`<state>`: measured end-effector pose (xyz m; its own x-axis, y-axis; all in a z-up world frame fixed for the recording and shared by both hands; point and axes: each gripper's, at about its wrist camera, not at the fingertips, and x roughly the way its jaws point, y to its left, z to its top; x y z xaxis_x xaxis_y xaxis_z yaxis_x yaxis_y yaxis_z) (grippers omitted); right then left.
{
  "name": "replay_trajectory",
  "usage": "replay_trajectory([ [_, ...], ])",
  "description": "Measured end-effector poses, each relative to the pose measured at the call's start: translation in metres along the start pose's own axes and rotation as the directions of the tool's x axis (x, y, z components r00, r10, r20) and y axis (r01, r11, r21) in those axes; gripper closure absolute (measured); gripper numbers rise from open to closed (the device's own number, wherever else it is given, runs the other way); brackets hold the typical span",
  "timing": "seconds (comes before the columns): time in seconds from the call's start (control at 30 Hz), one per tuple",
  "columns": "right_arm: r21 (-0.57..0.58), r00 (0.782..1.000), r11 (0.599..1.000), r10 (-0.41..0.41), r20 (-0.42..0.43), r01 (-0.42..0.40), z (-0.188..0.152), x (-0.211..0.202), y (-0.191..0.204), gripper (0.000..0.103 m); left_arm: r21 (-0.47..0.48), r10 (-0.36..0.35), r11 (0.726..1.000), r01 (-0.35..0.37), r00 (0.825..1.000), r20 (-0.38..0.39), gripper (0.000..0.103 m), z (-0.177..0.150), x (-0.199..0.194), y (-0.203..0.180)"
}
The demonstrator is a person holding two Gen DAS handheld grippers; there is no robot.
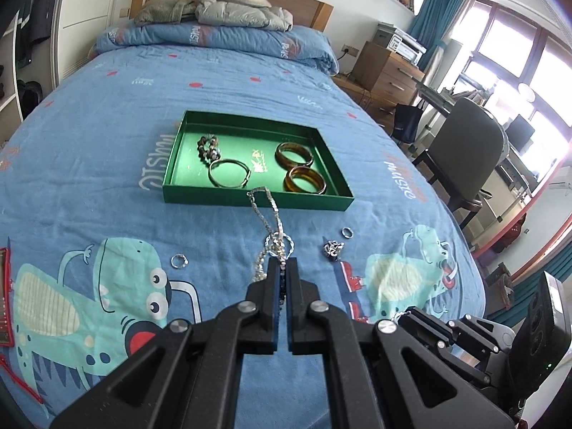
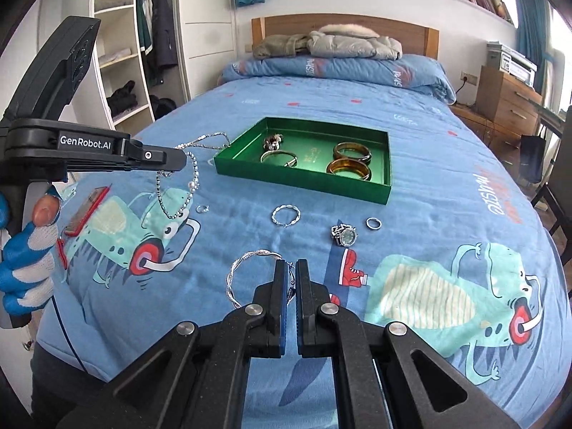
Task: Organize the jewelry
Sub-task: 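Carry the hoop into the green tray with the right tool while the left tool carries the pearl necklace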
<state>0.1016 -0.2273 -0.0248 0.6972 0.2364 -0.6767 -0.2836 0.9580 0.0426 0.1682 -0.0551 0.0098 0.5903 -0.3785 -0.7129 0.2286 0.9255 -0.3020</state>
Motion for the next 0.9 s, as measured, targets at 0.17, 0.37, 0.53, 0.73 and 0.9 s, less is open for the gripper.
replay_trajectory([
  [0.17,0.007,1.0,1.0,-0.006,0.027,0.006,0.001,-0.013,0.0,0.099,0.024,-0.001,1.0,0.001,1.0,0.023,0.101,0.001,-0.015,-0.012],
  [0.37,0.005,0.997,1.0,-0.024,0.071,0.023,0.014,-0.029,-0.003,0.099,0.047,0.0,0.999,-0.003,0.999,0.049,0.101,0.006,-0.027,-0.016],
  [0.53,-0.001,0.994,0.999,-0.04,0.098,0.04,0.037,-0.03,-0.009,0.099,0.051,0.012,0.999,-0.016,0.997,0.071,0.101,0.025,-0.032,-0.008],
  [0.73,-0.005,0.991,0.998,-0.059,0.121,0.06,0.076,-0.014,-0.02,0.099,0.051,0.019,0.998,-0.023,0.997,0.078,0.101,0.055,-0.019,0.005],
  [0.9,-0.001,0.99,0.997,-0.072,0.122,0.072,0.115,0.02,-0.034,0.099,0.05,0.033,0.998,-0.036,0.997,0.063,0.101,0.093,0.022,0.018],
])
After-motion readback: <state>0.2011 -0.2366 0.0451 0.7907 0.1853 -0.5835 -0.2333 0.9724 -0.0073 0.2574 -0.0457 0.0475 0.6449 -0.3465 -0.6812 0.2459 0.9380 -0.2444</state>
